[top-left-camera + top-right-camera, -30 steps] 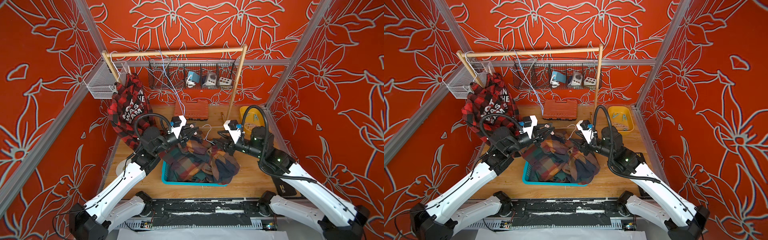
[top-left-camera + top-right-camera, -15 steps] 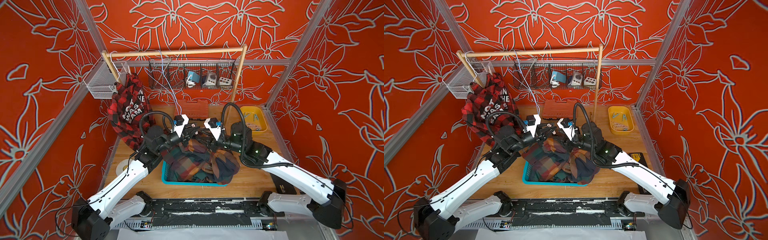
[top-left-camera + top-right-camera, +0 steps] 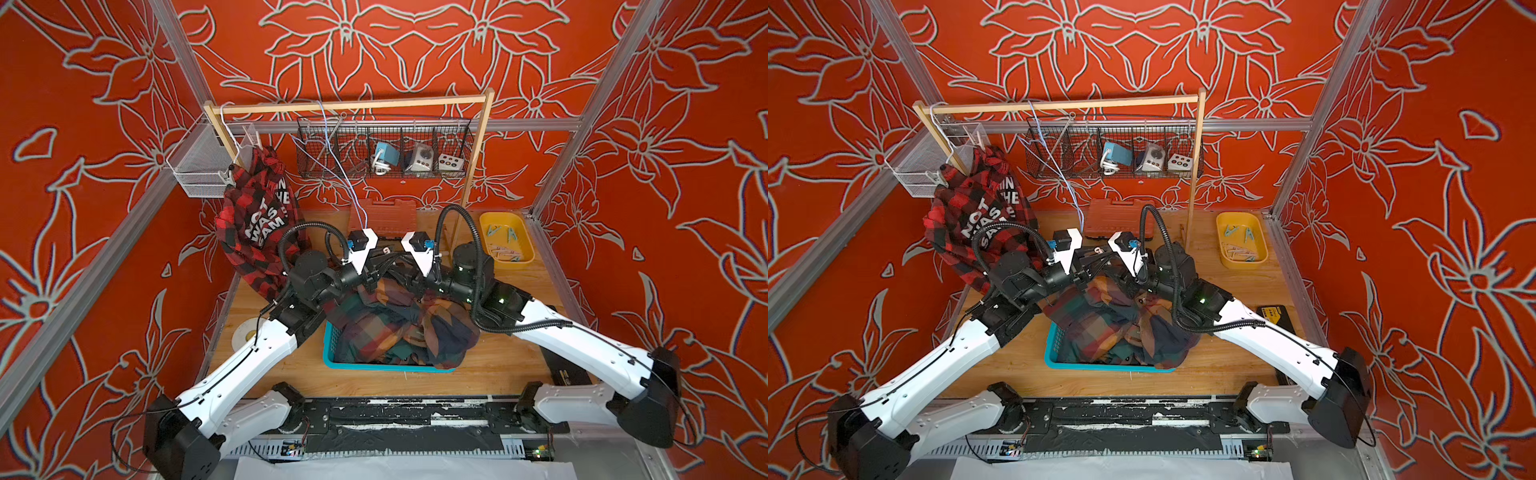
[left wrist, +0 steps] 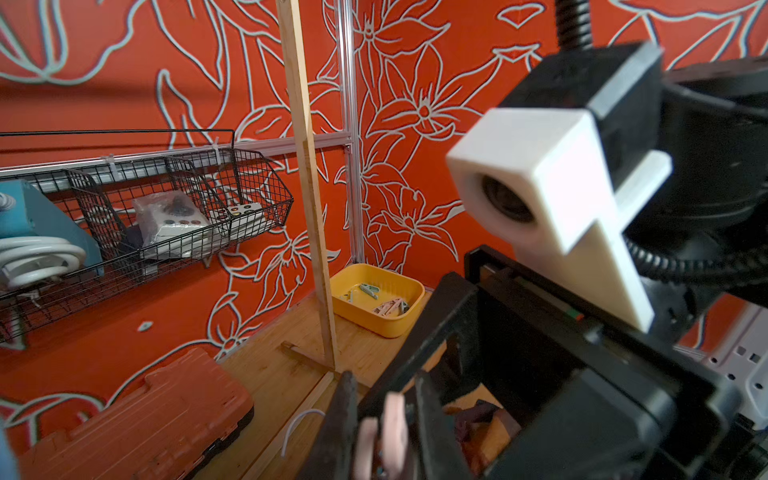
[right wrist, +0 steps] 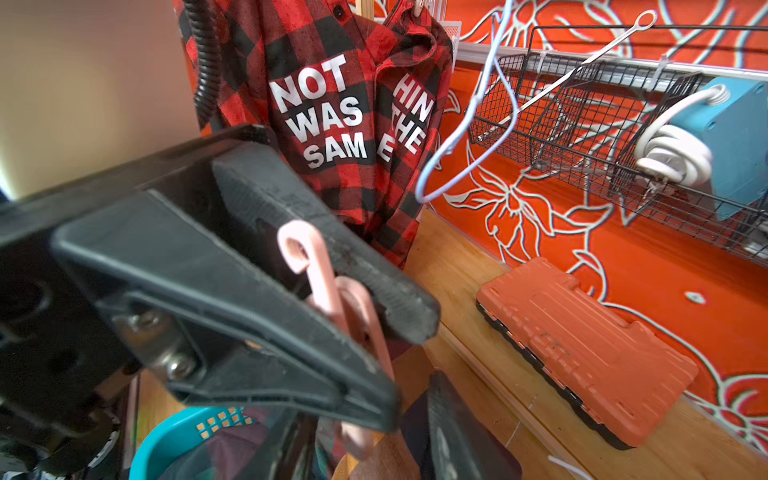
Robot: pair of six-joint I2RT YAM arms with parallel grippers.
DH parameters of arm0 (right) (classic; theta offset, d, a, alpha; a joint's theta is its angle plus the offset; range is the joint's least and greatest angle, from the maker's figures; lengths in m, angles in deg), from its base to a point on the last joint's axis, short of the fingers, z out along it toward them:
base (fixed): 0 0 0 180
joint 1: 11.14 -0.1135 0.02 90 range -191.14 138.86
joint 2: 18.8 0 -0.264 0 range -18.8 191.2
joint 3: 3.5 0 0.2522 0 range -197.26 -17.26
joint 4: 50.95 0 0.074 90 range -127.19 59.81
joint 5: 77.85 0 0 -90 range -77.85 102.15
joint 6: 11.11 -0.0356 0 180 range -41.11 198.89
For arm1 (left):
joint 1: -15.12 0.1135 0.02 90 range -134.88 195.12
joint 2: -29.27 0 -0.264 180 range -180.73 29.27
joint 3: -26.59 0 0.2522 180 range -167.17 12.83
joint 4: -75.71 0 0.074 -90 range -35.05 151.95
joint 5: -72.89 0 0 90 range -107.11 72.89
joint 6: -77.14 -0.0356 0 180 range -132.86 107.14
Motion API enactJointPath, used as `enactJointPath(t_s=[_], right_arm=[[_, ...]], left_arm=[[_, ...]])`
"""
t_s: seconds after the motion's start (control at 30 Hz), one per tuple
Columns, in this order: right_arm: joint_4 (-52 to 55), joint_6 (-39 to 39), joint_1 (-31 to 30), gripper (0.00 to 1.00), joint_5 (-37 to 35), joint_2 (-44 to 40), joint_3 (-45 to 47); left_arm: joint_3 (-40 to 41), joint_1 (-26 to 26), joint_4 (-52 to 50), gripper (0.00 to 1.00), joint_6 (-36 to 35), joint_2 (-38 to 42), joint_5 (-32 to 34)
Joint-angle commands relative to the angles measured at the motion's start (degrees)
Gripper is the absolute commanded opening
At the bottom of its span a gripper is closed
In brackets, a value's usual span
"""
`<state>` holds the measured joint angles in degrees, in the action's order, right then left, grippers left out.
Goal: Remove the clothespins securing long-sleeve shirts to the hanger
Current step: Place the clamp in the storage box.
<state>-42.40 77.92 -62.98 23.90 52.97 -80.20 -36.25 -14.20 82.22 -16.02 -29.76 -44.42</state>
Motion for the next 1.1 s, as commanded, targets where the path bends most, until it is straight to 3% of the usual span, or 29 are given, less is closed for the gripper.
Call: enactJointPath(t_s=[0.0, 0.17, 0.33, 0.53, 0.57, 0.63, 0.73, 0.8, 1.07], right_arm=[[-3.1, 0.6, -0.5, 0.38, -1.8, 0.4, -1.5], [-3.9, 0.7, -0.8, 0.24, -1.7, 1.0, -1.5], [-4.6, 1.0, -1.0, 0.02, -0.9, 1.4, -1.6], [-3.6, 1.3, -1.1, 0.00, -2.0, 0.6, -1.4], [-3.2, 1.4, -1.1, 0.00, -2.3, 0.3, -1.2], [-1.8, 1.3, -1.2, 0.00, -3.5, -0.7, -0.8], [0.9, 0.7, -0.7, 0.00, -6.3, -2.6, 0.3], [2.0, 0.0, 0.3, 0.00, -6.5, -4.2, 1.8], [4.8, -7.3, 9.9, 0.00, -3.2, -11.5, 8.5]], left_arm=[[-1.3, -0.3, 1.3, 0.00, 0.8, -0.3, -1.5], [-1.3, -0.3, 1.3, 0.00, 1.3, -0.4, -2.0], [-1.4, -0.3, 0.9, 0.00, 1.4, -0.2, -2.5], [-2.4, -0.3, -0.3, 0.00, 0.9, -0.3, -1.7], [-2.7, -0.3, -0.9, 0.08, 0.6, -0.3, -1.3], [-3.5, -0.3, -1.9, 0.35, -0.2, -0.2, -0.8], [-3.5, -0.3, -1.6, 0.67, -1.0, 0.6, -0.5], [-3.0, -0.3, -0.5, 0.80, -1.1, 1.5, -0.2], [-1.8, -0.2, 1.0, 0.85, -1.7, 4.9, 1.2]])
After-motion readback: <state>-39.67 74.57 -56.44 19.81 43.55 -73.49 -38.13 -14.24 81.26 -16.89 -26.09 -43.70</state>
